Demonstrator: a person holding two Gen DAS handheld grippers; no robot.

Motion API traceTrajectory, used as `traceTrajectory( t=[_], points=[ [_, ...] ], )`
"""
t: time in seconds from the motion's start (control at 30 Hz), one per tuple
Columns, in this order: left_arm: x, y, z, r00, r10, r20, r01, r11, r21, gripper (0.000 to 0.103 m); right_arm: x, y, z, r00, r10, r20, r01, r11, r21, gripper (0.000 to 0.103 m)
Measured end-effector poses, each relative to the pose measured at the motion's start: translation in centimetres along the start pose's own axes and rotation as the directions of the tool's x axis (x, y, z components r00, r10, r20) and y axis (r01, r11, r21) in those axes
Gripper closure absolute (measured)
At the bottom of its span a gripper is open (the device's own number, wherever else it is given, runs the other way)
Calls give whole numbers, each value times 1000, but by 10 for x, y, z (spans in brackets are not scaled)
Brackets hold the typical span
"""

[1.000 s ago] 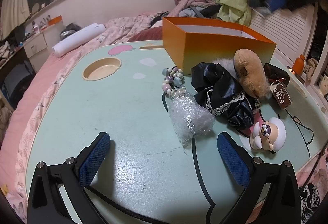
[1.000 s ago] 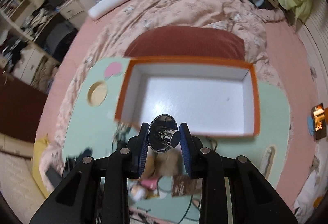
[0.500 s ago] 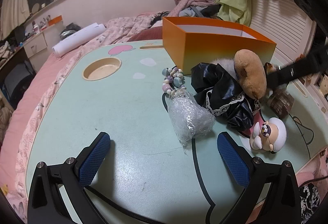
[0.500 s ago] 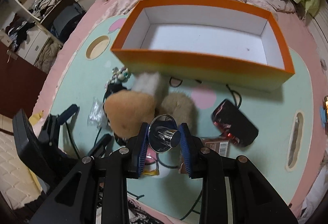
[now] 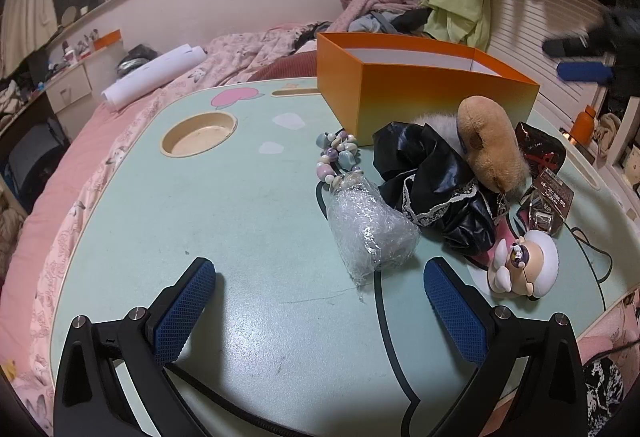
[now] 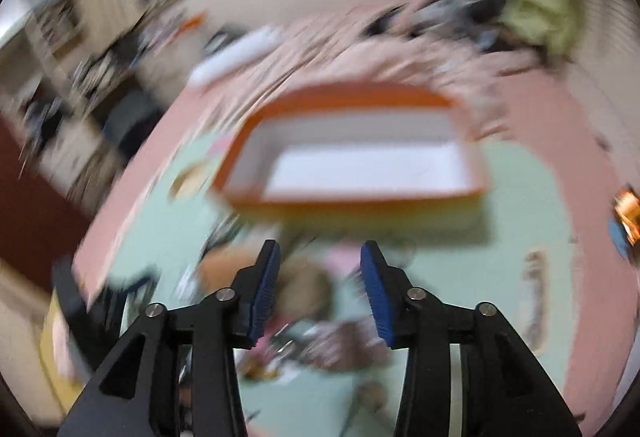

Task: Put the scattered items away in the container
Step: 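Lift the glass cup out with the right gripper and set it on the table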

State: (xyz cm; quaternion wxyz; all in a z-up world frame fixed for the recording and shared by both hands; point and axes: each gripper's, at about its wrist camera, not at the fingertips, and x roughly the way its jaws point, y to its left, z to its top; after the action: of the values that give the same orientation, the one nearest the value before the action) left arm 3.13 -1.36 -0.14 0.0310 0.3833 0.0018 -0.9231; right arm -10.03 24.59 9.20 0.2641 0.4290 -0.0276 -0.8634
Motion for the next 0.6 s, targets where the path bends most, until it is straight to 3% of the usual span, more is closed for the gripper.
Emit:
traceTrajectory(
  t=[0.13,0.23,0.33,0.47,0.6],
  points=[
    [0,0,0,1000,0,0,0,1000,0,0,-6,-49,24,978,-170,120,148,974,173,41],
    [0,0,0,1000,-1,0,1,1000,0,0,21,-70,40,963,-265,48,251,948,195,41],
    [0,0,0,1000,0,0,0,1000,1,0,48,-81,43,973,-229,-29,230,950,212,42],
    [0,0,0,1000,-1,0,1,1000,1,0,57,-68,32,994,-105,-44,112,963,244,44],
    [0,1,0,1000,-1,0,1,1000,1,0,57,-54,23,993,-108,-38,114,965,235,44]
  ],
)
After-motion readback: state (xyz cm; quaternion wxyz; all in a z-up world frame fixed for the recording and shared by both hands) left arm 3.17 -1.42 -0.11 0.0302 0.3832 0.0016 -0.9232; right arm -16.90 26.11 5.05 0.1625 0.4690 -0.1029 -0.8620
